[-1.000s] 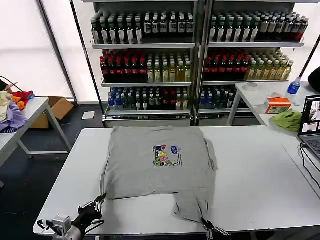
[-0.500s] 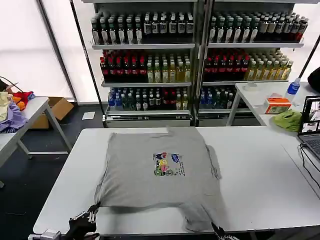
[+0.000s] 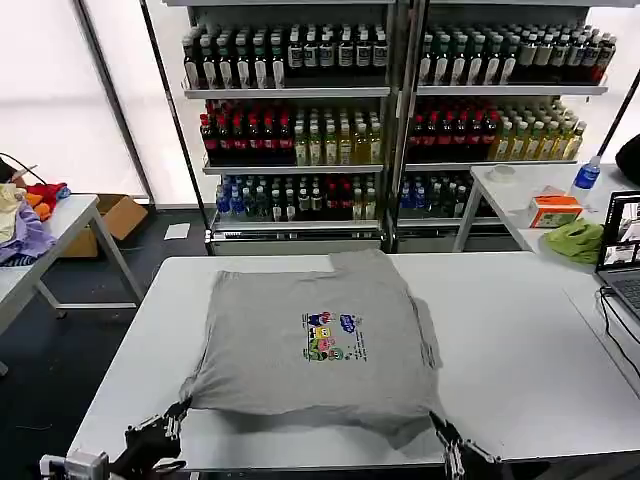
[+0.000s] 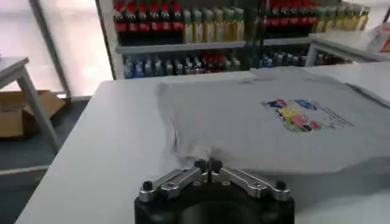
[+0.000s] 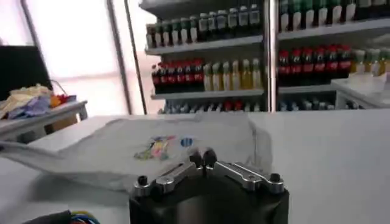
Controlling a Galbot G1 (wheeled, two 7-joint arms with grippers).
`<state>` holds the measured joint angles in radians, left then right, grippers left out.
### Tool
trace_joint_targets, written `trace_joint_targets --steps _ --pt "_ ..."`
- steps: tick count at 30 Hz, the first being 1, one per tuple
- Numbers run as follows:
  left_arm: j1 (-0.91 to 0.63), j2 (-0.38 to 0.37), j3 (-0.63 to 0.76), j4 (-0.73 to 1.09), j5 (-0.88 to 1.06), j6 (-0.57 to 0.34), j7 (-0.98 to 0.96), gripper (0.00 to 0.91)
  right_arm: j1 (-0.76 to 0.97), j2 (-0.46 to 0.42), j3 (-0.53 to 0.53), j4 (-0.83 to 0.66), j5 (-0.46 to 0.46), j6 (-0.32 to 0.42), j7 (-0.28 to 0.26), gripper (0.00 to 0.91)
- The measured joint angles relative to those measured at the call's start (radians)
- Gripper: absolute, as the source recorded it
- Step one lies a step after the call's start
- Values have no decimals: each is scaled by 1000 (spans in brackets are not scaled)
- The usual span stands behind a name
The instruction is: Fold and organize the clothes.
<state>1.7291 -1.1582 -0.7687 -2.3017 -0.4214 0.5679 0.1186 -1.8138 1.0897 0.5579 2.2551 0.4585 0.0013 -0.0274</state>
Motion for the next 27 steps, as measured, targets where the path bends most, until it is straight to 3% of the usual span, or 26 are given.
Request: trace_joint_targets --steps 13,16,17,18,19,27 --pt "-242 88 76 175 -91 5 24 10 376 10 -160 -211 -23 -79 85 0" --pt "-307 91 104 232 -94 3 22 101 460 18 -206 -274 -30 -98 106 0" --pt "-326 91 112 250 -93 1 22 433 486 22 -221 -295 -31 -105 114 524" --pt "-349 90 122 270 -89 -2 22 715 512 26 -236 -316 -31 -112 121 907" --pt "-368 90 131 288 -86 -5 22 907 542 31 -253 -339 -30 -120 130 907" --pt "-482 87 168 417 -54 -15 8 907 680 39 -327 -426 -26 -188 170 907"
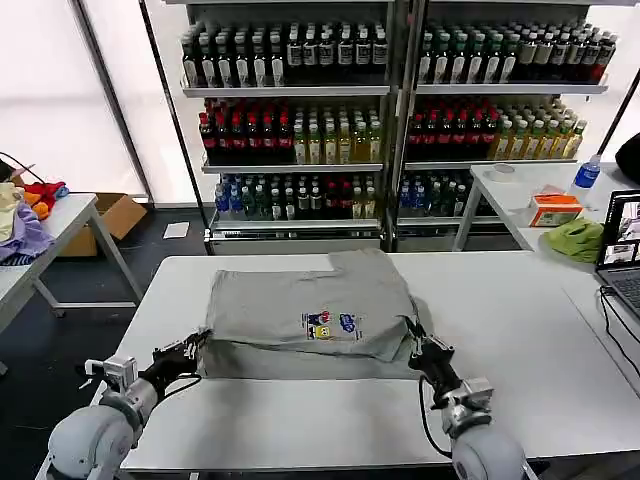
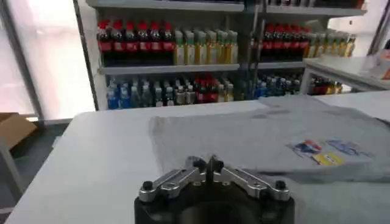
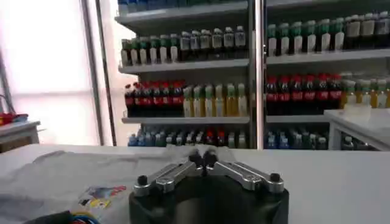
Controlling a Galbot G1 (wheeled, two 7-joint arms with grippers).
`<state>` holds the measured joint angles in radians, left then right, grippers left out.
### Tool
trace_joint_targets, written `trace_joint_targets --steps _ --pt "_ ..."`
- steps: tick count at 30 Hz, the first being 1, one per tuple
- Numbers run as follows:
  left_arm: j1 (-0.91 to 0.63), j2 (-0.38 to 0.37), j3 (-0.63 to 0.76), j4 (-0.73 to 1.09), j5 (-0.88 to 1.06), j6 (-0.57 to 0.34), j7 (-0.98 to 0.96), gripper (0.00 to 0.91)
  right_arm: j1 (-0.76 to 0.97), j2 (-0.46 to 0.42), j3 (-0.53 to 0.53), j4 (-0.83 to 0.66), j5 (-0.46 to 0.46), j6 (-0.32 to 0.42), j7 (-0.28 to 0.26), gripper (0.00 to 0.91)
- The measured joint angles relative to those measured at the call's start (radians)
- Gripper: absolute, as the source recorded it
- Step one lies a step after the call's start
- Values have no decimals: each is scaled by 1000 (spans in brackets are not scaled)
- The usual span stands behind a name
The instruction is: Fold and organize the clothes.
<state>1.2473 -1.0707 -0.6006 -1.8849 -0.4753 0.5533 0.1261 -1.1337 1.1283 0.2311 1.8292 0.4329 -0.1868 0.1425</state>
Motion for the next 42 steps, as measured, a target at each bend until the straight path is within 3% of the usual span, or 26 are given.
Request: trace_joint_targets --steps 15,16,18,20,24,25,27,28,29,30,32,42 --pt "89 -18 -10 -44 50 -6 -37 907 -177 0 78 136 -44 -172 113 907" --pt "95 -23 -6 -46 56 -9 -38 907 -185 3 79 139 -44 -183 123 826" --pt "104 -35 3 -47 70 -12 -40 907 -200 8 79 146 -45 -203 143 181" --pt "109 -44 11 -40 81 -14 -42 907 -210 13 77 149 -44 -215 159 0" --pt "115 -60 23 -26 94 -12 -47 907 -222 18 69 152 -39 -228 180 0" --pt "116 -63 24 -23 97 -13 -48 877 -224 19 66 152 -38 -230 184 0" --pt "118 -69 29 -16 102 -13 -49 524 -226 23 62 151 -38 -232 191 0" --pt "120 -70 30 -12 104 -13 -50 413 -227 24 60 149 -37 -232 193 0" --pt "122 -73 31 -9 107 -13 -53 131 -227 25 58 147 -37 -232 195 0" --pt "126 -76 33 -5 108 -14 -54 81 -227 25 55 146 -36 -233 196 0" --pt "131 -80 33 -4 109 -18 -55 10 -226 25 53 142 -35 -234 196 0" --pt "144 -102 33 -7 112 -30 -61 10 -239 30 48 119 -26 -205 178 0"
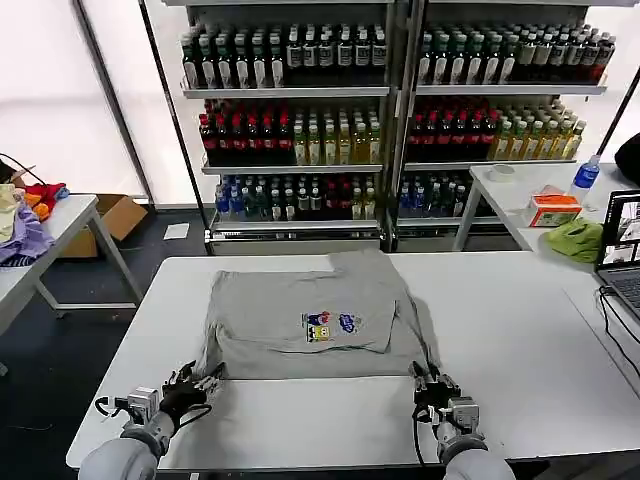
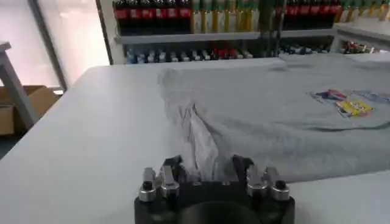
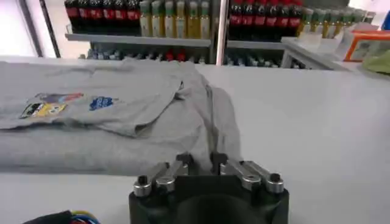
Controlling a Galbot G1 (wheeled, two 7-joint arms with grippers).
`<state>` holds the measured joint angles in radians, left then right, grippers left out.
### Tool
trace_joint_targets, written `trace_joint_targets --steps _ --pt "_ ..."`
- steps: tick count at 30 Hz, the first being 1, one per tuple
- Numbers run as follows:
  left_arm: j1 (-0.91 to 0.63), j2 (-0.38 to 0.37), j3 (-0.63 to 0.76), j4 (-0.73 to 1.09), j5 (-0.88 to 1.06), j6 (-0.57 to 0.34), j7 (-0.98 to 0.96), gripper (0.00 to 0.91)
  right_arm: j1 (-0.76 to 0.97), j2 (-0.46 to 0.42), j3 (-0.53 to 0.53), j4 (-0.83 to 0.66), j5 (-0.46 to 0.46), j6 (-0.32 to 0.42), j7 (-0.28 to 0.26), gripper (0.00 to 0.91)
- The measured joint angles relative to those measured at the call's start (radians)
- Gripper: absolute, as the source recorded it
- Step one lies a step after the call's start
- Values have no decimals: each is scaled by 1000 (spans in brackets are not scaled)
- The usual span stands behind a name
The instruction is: Fold and organize the clothes.
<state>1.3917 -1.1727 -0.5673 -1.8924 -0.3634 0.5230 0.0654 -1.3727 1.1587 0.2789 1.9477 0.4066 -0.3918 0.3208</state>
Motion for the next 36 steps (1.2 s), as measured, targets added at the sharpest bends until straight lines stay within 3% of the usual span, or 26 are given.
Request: trace_joint_targets --steps 13,27,28,29,30,36 --pt "66 -16 -29 -65 -12 9 -15 10 -59 -24 19 59 30 11 -46 0" --pt "296 18 -131 -273 -34 42 -38 10 -331 -40 77 263 -15 11 -66 0" --pt "318 22 -141 -286 -35 43 -39 40 -349 -40 83 275 -21 11 -67 0" --pt "339 26 -151 -296 -37 44 -39 252 -369 -39 89 287 -26 11 -69 111" --pt "362 31 -161 -307 -40 45 -40 907 -386 -39 94 297 -28 11 -71 907" --pt "449 62 -211 -355 -60 50 -51 907 -437 -46 148 354 -24 9 -98 907"
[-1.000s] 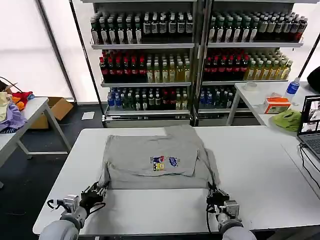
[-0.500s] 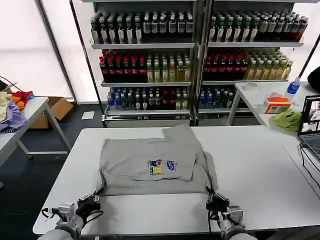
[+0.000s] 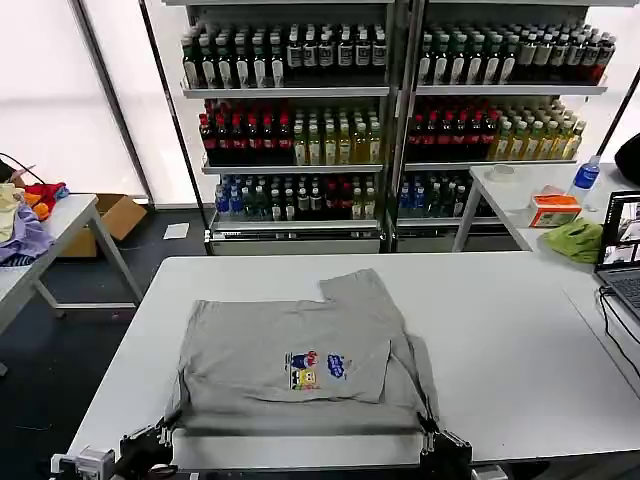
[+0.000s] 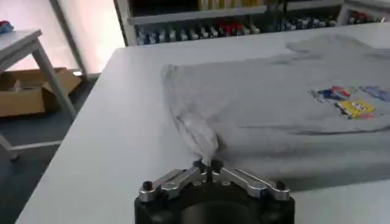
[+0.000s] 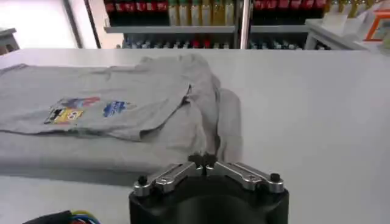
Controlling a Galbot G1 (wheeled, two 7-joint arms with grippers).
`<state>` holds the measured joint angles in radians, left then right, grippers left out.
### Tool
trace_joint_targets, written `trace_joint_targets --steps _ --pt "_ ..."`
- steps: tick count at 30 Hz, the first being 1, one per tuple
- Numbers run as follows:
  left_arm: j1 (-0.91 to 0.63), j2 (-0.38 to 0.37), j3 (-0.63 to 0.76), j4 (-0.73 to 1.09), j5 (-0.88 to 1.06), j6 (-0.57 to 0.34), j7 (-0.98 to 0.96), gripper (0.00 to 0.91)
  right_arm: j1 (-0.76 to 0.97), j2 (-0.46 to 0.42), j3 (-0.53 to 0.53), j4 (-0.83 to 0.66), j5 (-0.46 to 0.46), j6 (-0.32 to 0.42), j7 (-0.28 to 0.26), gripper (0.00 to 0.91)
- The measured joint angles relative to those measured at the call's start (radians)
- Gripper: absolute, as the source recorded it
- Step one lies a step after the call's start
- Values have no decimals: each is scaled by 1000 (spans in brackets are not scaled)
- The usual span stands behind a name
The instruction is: Fold and organize the clothes.
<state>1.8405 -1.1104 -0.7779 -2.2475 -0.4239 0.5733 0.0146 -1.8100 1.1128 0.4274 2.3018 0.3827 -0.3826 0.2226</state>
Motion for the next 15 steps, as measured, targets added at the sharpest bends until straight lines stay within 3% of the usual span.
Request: trace_joint_targets --steps 8,15 --pt "42 57 -74 -53 -57 4 -8 907 70 -31 105 29 65 -34 -64 907" --pt "-30 141 -100 -28 -108 5 22 907 316 -28 77 -68 46 -105 -131 907"
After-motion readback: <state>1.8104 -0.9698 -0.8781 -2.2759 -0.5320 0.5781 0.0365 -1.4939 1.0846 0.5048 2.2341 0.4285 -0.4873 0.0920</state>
